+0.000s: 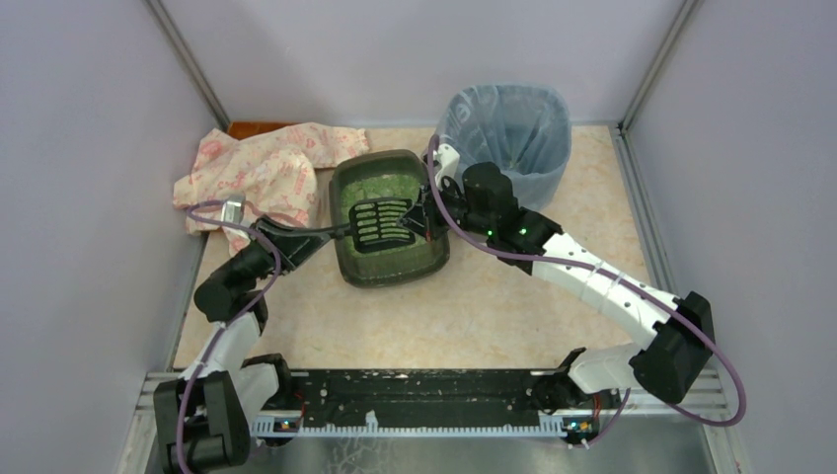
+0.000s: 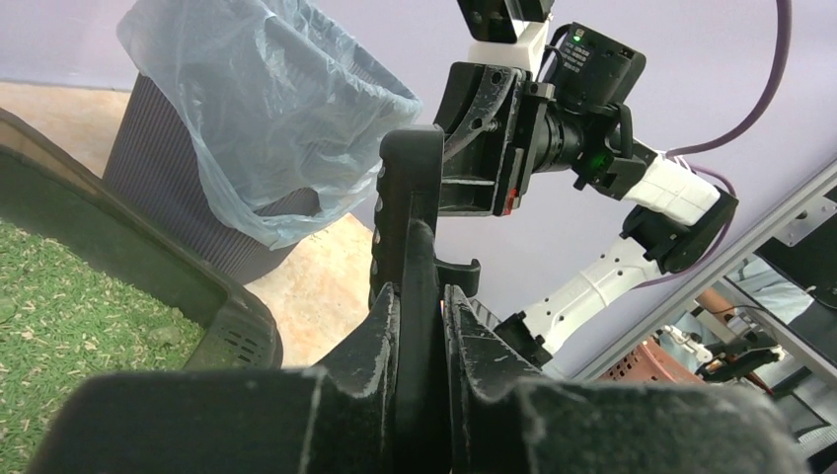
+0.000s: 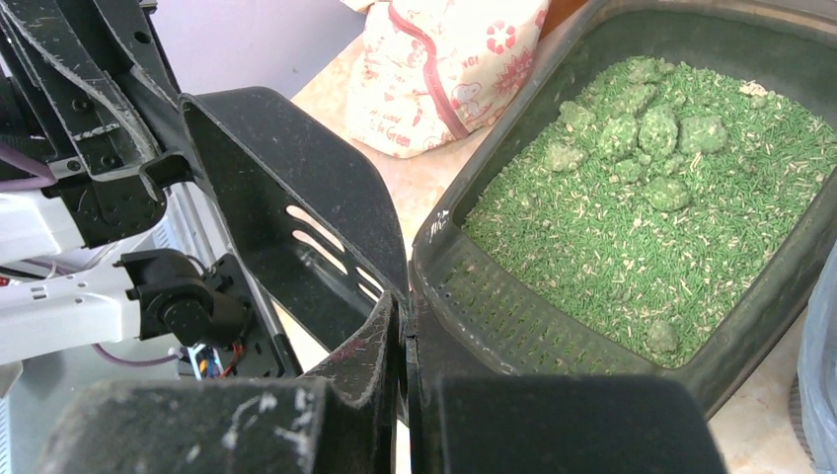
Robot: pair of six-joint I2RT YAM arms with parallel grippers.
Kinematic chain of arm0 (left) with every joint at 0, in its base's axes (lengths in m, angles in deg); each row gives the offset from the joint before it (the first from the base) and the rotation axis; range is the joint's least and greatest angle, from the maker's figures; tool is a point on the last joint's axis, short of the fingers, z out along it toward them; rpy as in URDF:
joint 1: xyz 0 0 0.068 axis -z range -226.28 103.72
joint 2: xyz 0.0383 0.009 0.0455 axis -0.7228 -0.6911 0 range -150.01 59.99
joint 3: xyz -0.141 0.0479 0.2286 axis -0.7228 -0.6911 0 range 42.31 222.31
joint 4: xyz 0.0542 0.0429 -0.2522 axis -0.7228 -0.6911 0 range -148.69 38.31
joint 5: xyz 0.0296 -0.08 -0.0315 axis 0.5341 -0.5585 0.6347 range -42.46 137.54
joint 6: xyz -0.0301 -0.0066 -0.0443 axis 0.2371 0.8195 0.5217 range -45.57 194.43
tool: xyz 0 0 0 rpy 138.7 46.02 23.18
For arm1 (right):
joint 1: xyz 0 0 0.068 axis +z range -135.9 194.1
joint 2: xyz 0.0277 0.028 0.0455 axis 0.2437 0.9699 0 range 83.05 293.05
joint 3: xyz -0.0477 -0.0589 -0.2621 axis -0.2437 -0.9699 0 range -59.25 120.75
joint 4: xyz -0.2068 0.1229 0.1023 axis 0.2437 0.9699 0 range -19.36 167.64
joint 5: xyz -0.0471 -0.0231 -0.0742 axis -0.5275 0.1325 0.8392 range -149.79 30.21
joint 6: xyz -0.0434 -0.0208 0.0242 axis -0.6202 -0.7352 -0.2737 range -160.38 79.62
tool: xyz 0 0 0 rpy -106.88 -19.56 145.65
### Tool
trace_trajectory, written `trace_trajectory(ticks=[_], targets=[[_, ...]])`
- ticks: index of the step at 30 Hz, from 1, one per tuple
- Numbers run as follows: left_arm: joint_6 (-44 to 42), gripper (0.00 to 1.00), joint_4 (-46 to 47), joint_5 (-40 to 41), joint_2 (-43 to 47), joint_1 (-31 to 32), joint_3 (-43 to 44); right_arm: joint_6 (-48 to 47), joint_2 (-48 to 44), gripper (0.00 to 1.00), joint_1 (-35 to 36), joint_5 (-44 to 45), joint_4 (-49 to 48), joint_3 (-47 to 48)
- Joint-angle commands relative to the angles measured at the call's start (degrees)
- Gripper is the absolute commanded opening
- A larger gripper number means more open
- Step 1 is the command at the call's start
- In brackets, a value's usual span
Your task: Clean the litter box
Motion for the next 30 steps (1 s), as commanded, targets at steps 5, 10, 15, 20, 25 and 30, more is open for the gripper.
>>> trace_trajectory(ticks=[5, 10, 15, 20, 25, 30], targets=[[-1.03, 0.0, 1.49, 0.25, -0.32, 0.58, 0.33, -0.03, -0.46, 0.0, 0.21, 0.74, -2.68, 0.18], [-1.85, 0.0, 0.49, 1.08, -0.06, 0.62, 0.24, -0.06, -0.46, 0.0, 0.21, 0.66, -2.8, -0.06], [-3.89, 0.0, -2.22, 0.78, 0.84, 0.67, 0.55, 0.02, -0.78, 0.0, 0.26, 1.18, -3.02, -0.38], [-8.3, 0.0, -8.88, 0.18, 2.27, 0.76, 1.65, 0.04, -1.11, 0.07, 0.21, 2.25, -2.98, -0.42], [-16.33, 0.0, -24.03, 1.04, 4.58, 0.71, 3.79, -0.23, -2.36, 0.37, 0.21, 3.3, -3.34, -0.54], [-24.31, 0.0, -36.84, 3.37, 5.16, 0.72, 6.8, -1.44, -4.89, 0.41, 0.21, 5.6, -1.85, -0.51]])
